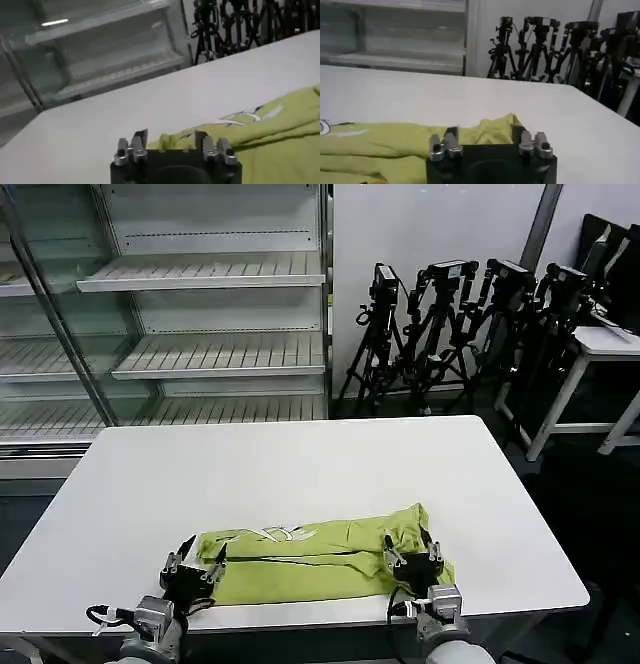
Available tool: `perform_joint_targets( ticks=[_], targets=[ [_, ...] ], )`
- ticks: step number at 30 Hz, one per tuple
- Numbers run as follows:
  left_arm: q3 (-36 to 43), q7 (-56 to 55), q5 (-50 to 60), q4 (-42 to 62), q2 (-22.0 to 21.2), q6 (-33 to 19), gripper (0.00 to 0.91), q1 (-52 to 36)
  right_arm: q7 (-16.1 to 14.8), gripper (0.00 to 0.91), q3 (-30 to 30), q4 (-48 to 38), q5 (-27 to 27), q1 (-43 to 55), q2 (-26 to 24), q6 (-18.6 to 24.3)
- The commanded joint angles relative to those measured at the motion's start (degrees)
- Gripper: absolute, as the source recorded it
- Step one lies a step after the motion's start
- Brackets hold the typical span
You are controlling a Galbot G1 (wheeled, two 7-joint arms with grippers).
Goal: Fold and organize the clothes.
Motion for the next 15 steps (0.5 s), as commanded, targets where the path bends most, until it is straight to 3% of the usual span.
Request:
perform_joint_targets(
  ticks=[1,15],
  targets=[
    [0.33,-4.12,-9.08,-0.22,-5.35,1.9,0.907,-0.99,0.19,0.907,1.34,4.42,-1.38,-7.62,2.01,0.49],
    [1.69,-6.31,-16.81,11.24,-10.89,2.64,0.907,-6.57,0.09,0.907,3.31,6.89,-1.21,-11.72,2.53,1.77]
  ],
)
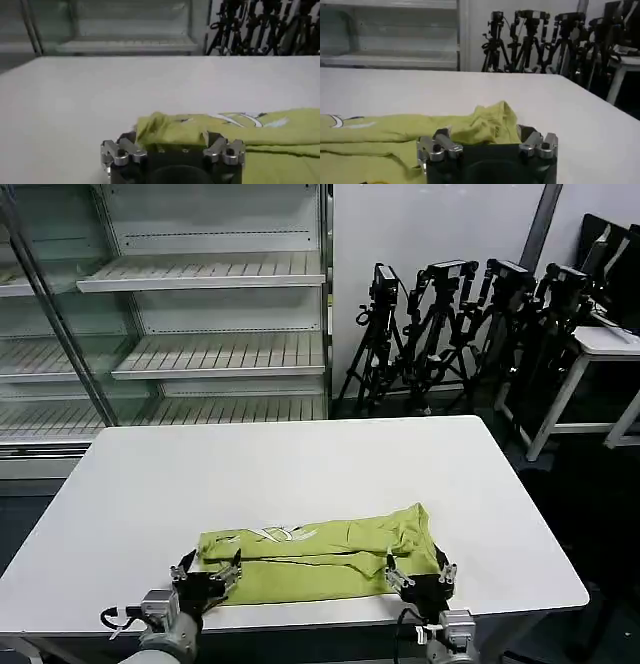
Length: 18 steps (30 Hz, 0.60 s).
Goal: Fold and organize the clothes.
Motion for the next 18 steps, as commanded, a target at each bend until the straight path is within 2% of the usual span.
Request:
perform_joint_targets(
  ticks=[1,8,9,10,11,13,18],
  targets=[
    [0.23,-1.62,-6.16,6.53,-3.39,0.6,0.907,-2.71,-0.1,0.907,1.45,2.31,-0.21,-4.39,0.84,1.28],
    [0.07,-1.6,-9.62,7.16,-2.49,1.4,0.907,-3.69,-0.11,0.907,2.62,3.08,-0.02,-5.73,1.09,2.48],
    [0.04,-1.39,-9.73,7.22,-2.36,1.36,0.796,-3.59,-0.1,0.907,2.71,3.09,-0.01,-5.75,1.09,2.51],
    [0.06,-1.22,-10.01,7.2,-2.26,1.23,0.383,-3.48,-0.07,0.907,2.79,3.12,0.0,-5.75,1.12,2.52],
    [0.05,-1.2,-10.48,7.14,-2.16,1.09,0.151,-3.38,-0.02,0.907,2.86,3.18,0.0,-5.72,1.13,2.53],
    [-0.06,-0.93,-10.84,7.05,-2.07,0.97,0.081,-3.16,0.09,0.907,2.88,3.21,0.04,-5.55,1.2,2.53],
    [-0.78,1.18,-12.78,6.65,-1.53,-0.12,0.04,-2.48,0.49,0.907,2.65,2.86,0.88,-4.93,1.94,2.58]
  ],
)
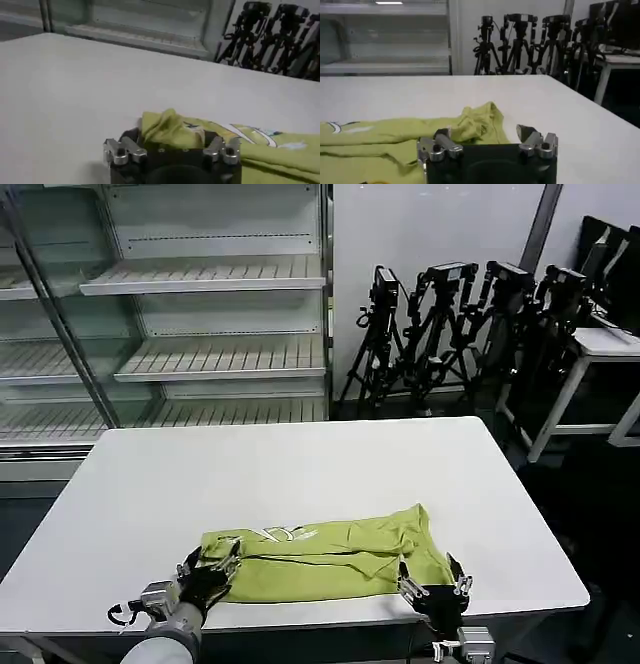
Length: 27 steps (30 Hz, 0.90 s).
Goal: Fold and organize the clothes.
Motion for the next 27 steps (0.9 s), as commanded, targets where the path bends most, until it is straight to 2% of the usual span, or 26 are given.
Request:
perform_joint_targets(
  ticks=[1,16,21,27],
  targets=[
    [-0.16,2.03,-4.32,1.81,-0.24,-0.71,0.04,0.15,0.39,0.907,0.22,0.19,0.7,-0.59,0.78,0.5],
    [-5.7,3.02,-12.51,-4.24,0.22,-1.87,0.04,2.5,1.01,0.907,0.7,0.42,0.64,-0.62,1.52,0.62],
    [-9.75,3.87,-13.72,-5.79,3.18,-2.2,0.04,3.74,1.99,0.907,2.05,0.44,1.4,-0.35,1.77,0.63],
    [-19.81,4.1,-20.26,-7.41,9.19,-1.64,0.04,4.25,2.17,0.907,3.29,0.4,2.21,0.03,1.4,0.67]
  ],
)
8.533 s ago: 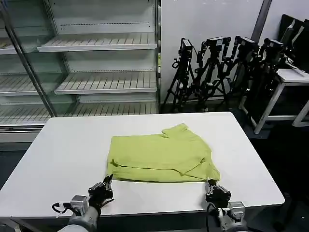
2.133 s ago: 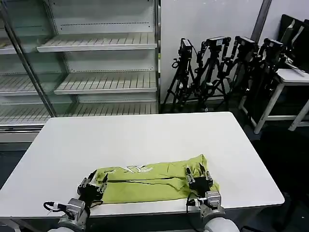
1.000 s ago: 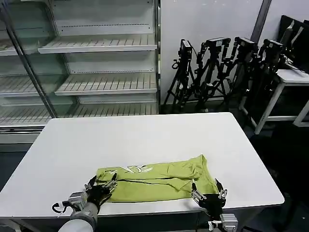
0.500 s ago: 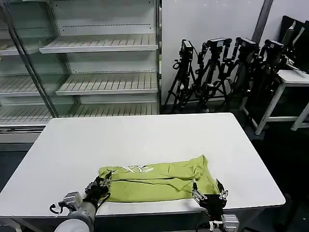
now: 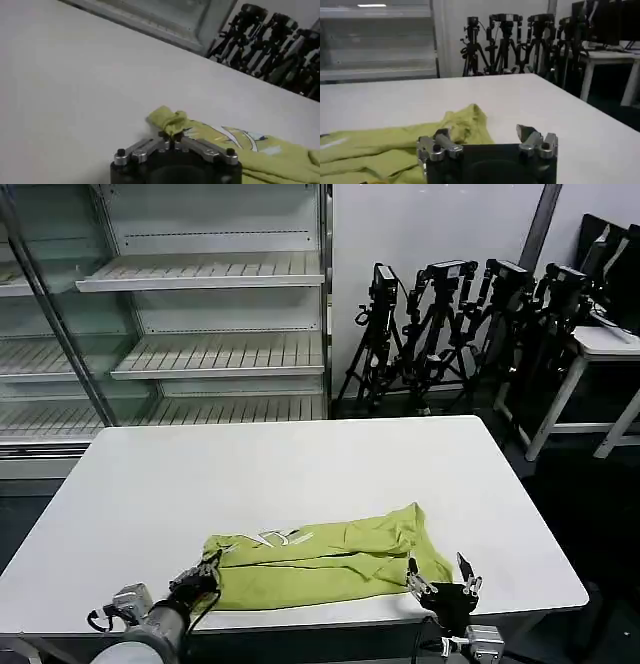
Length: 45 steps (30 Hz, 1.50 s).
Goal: Fold and organize the clothes.
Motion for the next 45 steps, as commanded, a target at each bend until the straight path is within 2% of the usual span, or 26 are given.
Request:
perform_joint_targets(
  ticks=[1,8,13,17,21,28,35,38,40,45],
  targets=[
    [-12.81,0.65,-7.59,-3.3,6.84,-0.34,0.04,0.52,0.46,0.907,1.55,0.03,0.79,0.21,-0.16,0.03],
    [-24.88,2.21,-7.98,-0.38,14.39,0.21,0.04,0.52,1.04,0.907,3.12,-0.03,1.69,1.98,-1.34,-0.75],
    [-26.21,0.99,-15.47,-3.43,15.95,1.73,0.04,1.13,1.16,0.907,3.17,-0.25,1.7,2.51,-1.32,-1.01],
    [-19.64,-0.96,-22.05,-8.3,13.08,2.4,0.04,-0.16,1.2,0.907,2.78,-0.3,1.26,2.03,-1.24,-1.05],
    [-13.24,-1.67,-31.53,-10.76,7.62,2.38,0.04,-2.33,1.28,0.907,3.05,-0.32,0.75,1.33,-1.3,-1.11],
    [-0.53,-1.9,-34.21,-9.95,-0.36,0.04,0.04,-7.6,1.36,0.907,4.56,-0.16,0.2,-0.29,-1.45,-1.11],
    [10.44,-3.04,-29.06,-7.7,-7.45,-0.66,0.04,-12.91,1.35,0.907,5.96,1.01,-0.07,-1.56,-1.55,-1.1],
    [14.59,-2.66,-25.39,-6.76,-8.3,-0.7,0.04,-13.25,1.26,0.907,6.33,1.03,-0.13,-1.78,-1.38,-0.98],
    [18.69,-1.85,-18.77,-3.56,-8.03,-0.83,0.04,-13.97,1.09,0.907,6.33,1.28,-0.12,-1.89,-1.31,-0.94],
    [22.89,-2.3,-14.05,2.64,-8.56,-1.44,0.04,-16.84,0.92,0.907,5.88,1.98,-0.49,-2.27,-1.03,-0.89]
  ],
)
